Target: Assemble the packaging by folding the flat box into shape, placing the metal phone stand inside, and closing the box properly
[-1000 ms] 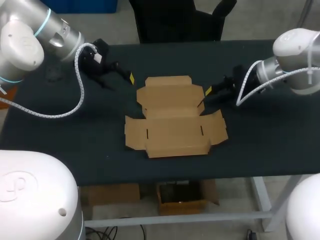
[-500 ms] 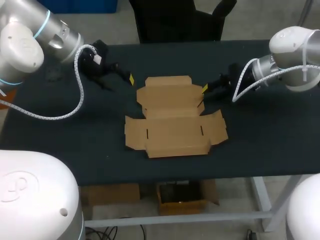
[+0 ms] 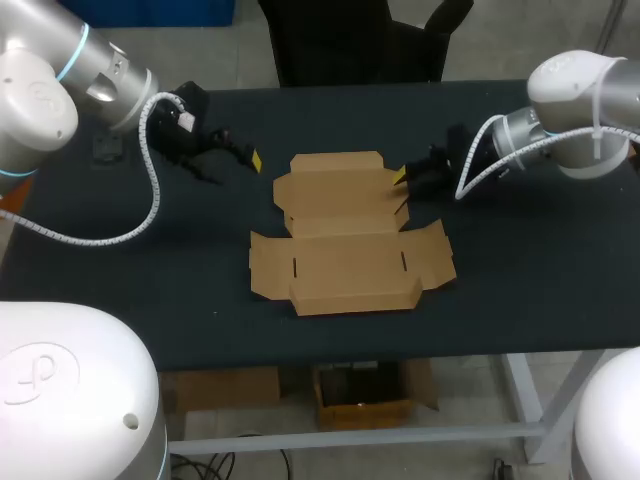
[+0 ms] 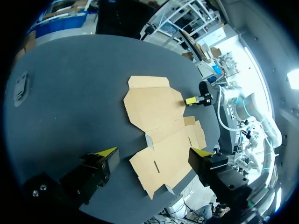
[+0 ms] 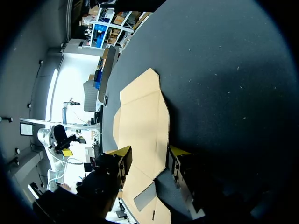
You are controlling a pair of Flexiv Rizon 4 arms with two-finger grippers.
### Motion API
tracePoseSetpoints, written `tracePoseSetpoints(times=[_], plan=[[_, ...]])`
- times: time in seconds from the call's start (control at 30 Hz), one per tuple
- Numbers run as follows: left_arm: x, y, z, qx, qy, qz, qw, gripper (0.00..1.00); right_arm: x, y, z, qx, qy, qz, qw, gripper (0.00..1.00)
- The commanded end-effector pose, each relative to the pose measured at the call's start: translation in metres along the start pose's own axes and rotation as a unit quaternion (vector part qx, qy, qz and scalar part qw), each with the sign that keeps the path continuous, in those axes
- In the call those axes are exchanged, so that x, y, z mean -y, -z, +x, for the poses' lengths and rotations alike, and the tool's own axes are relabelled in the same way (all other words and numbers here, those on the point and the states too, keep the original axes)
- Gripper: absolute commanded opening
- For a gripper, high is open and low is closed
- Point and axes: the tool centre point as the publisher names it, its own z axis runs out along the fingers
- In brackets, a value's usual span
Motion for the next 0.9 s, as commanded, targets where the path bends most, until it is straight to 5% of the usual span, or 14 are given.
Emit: tracePoseSetpoints(times=[0.03,0.37,0.53,0.63,0.9], plan=[[-0.002,0.002,-0.002,-0.002,0.0,0.002,1.0,1.0,-0.007,-0.005,-0.001,-0.007,0.002,0.007,1.0,0.46],[-0.003,0.005,-0.006,-0.004,0.002,0.005,1.0,1.0,-0.007,-0.013,-0.001,-0.014,0.0,0.014,1.0,0.44],[-0.004,0.005,-0.007,-0.006,0.0,0.004,1.0,1.0,-0.006,-0.015,0.0,-0.024,0.003,0.014,1.0,0.27],[-0.004,0.005,-0.008,-0.012,-0.003,0.001,1.0,1.0,-0.005,-0.015,0.001,-0.035,0.011,0.013,0.999,0.02],[-0.005,0.004,-0.009,-0.039,-0.018,-0.012,0.999,1.0,0.001,-0.004,0.013,-0.061,0.05,-0.007,0.997,0.0]])
